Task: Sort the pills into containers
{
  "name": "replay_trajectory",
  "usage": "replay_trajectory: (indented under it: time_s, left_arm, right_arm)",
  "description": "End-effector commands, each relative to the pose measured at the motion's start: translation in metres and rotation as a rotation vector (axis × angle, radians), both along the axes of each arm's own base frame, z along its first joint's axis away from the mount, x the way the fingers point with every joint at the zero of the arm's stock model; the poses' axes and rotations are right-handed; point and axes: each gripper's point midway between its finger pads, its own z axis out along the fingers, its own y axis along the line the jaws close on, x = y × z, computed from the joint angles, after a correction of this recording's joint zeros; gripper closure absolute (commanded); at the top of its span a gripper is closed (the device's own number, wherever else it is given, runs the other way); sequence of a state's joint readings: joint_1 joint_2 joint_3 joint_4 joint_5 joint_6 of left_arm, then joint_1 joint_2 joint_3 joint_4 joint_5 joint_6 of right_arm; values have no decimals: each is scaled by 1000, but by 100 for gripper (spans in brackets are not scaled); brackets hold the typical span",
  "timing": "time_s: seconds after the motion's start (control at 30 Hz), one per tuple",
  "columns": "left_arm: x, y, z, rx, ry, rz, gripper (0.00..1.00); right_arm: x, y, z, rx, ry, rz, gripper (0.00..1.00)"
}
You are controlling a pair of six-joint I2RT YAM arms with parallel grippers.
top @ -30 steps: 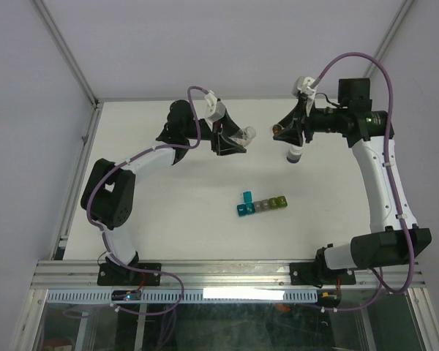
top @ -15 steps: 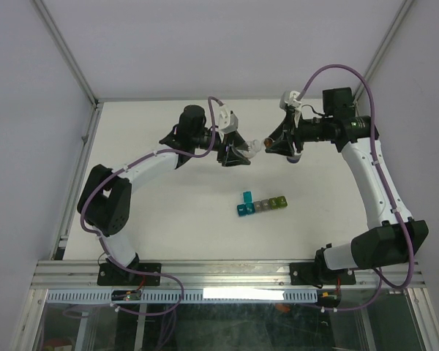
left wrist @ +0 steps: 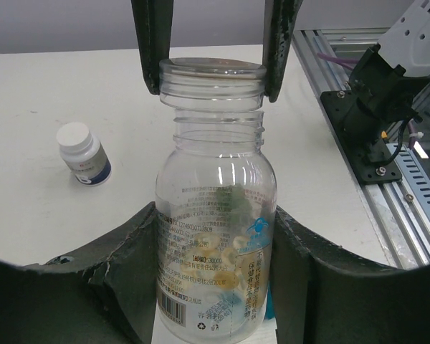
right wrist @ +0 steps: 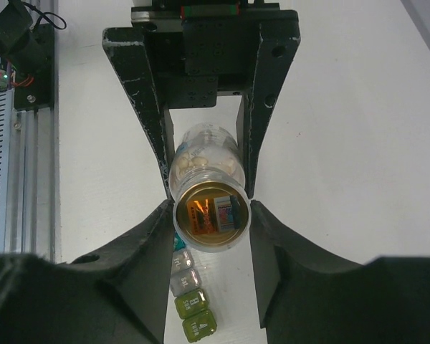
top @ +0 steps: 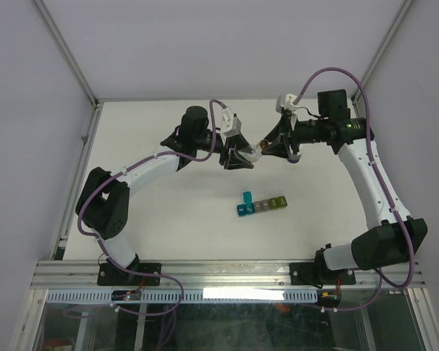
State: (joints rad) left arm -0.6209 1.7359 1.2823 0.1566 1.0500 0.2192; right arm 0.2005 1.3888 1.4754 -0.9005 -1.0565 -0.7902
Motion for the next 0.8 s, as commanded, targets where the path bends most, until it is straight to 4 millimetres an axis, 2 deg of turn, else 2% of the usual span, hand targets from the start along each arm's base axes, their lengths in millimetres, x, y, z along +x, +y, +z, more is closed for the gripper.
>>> replay_trajectory:
  time_s: [0.0,0.23,0.47,0.63,0.77]
  left_arm:
    - [-7,-1,33,-68,-102,-35,100]
    - [-4,-2,36,-77,-90,-14,100]
    - [-5,-2,55,-155,-73,14,100]
    - [-15,-1,68,-210,-37,-25,100]
    - [-18,-1,73,-241,-53,-21,100]
  right_arm:
    - [-8,7,20,55,-53,45,73]
    - [-15,9,15,66,-40,66,72]
    - [-18,7,8,52,-76,77,72]
    - [-24,7,0,40,-143,134,72]
    - [-23,8,-2,45,-110,118,72]
